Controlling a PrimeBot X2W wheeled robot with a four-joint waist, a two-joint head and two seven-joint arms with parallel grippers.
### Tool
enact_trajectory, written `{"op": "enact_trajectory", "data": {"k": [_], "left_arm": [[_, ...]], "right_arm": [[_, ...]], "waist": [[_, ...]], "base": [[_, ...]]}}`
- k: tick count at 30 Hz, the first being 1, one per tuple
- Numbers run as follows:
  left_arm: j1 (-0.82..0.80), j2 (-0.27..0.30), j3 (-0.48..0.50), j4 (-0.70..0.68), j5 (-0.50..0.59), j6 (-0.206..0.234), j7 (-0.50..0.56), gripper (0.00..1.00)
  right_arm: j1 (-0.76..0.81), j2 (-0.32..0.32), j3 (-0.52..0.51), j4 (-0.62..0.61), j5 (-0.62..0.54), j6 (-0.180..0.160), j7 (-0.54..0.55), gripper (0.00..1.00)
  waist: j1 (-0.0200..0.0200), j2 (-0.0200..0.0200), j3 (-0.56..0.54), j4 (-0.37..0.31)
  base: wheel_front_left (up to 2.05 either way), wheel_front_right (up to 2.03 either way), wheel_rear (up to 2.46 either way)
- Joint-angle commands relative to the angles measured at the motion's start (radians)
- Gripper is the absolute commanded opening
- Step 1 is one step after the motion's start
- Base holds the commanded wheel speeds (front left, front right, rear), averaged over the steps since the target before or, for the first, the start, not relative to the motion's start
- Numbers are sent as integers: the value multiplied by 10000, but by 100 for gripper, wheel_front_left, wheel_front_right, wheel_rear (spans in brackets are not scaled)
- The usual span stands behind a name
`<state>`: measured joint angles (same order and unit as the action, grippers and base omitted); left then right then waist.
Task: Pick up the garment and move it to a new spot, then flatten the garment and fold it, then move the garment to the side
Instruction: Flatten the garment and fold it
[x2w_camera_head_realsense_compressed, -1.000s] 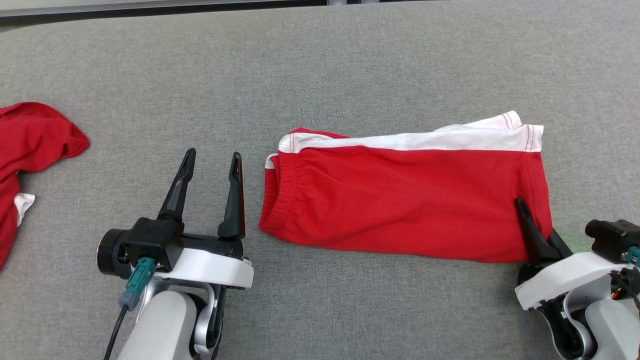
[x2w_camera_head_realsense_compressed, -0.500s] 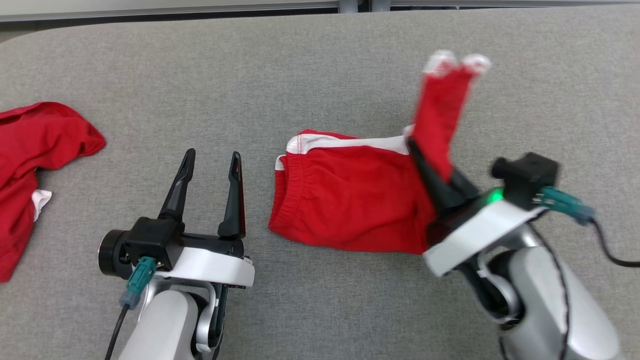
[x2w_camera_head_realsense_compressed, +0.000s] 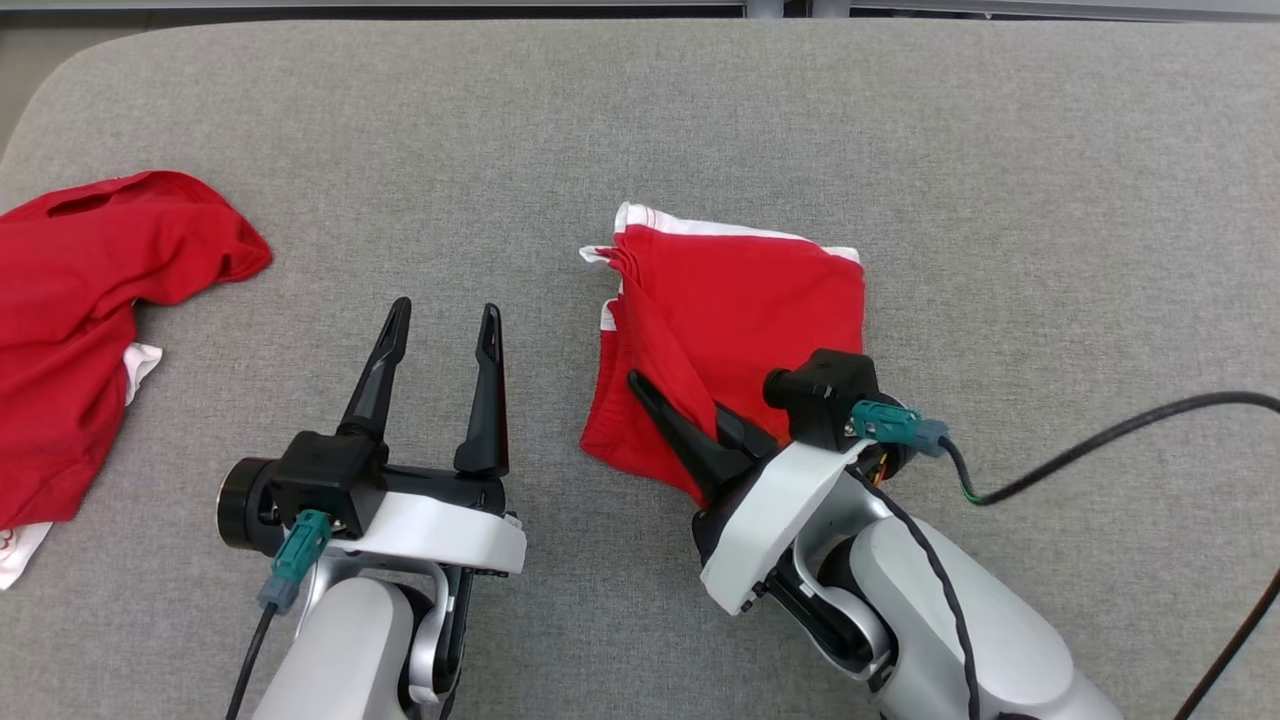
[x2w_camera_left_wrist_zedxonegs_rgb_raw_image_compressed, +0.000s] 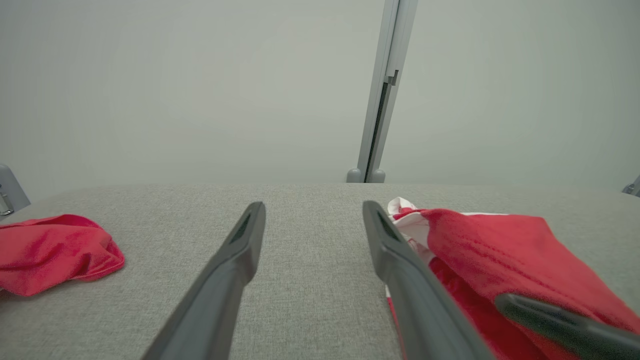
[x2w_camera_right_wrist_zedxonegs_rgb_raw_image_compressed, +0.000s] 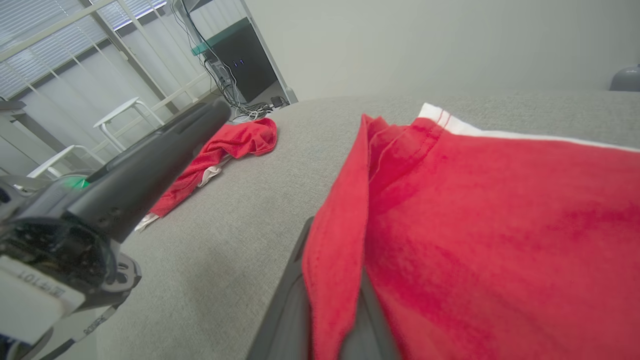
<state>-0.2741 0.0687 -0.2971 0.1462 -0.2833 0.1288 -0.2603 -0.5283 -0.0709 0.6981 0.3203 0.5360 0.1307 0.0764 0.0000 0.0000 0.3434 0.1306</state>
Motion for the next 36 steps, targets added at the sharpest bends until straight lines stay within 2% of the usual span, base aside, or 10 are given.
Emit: {"op": "enact_trajectory", "data": {"k": [1,9,12,17,22,23,27,30,36], "left_arm": [[-80,3,31,20,-24,47,-44,100],[9,73,135,87,135,149,-51,100],[-31,137,185,52,205,185,-53,100],[64,281,322,-21,256,236,-54,100],[249,447,453,-89,244,302,-55,100],[336,530,498,-97,217,300,-57,100],[513,664,547,-27,159,332,-9,100],[772,771,611,-6,81,313,17,100],[1444,1041,644,-22,-84,252,195,100]], "right_arm": [[-124,3,94,29,75,0,-205,100],[-415,-361,256,-250,-60,0,-1605,100],[-298,-671,-281,-564,-171,0,-2170,100],[333,-1288,-1902,-1034,-458,0,-2626,100],[1284,-1714,-3676,-1472,-873,0,-2476,100],[1694,-1826,-4385,-1652,-1088,0,-2382,100],[2589,-1903,-5520,-1962,-1486,0,-2131,100],[3194,-1834,-6034,-2226,-1718,0,-1905,100],[4267,-1679,-6415,-2706,-2109,0,-1508,100]], "waist": [[0,0,-2,-6],[0,0,-103,-215],[0,0,-170,-322],[0,0,-313,-520],[0,0,-475,-755],[0,0,-553,-822],[0,0,-759,-937],[0,0,-1030,-1047],[0,0,-1799,-1240]], "base": [[0,0,0],[0,0,0],[0,0,0],[0,0,0],[0,0,0],[0,0,0],[0,0,0],[0,0,0],[0,0,0]]}}
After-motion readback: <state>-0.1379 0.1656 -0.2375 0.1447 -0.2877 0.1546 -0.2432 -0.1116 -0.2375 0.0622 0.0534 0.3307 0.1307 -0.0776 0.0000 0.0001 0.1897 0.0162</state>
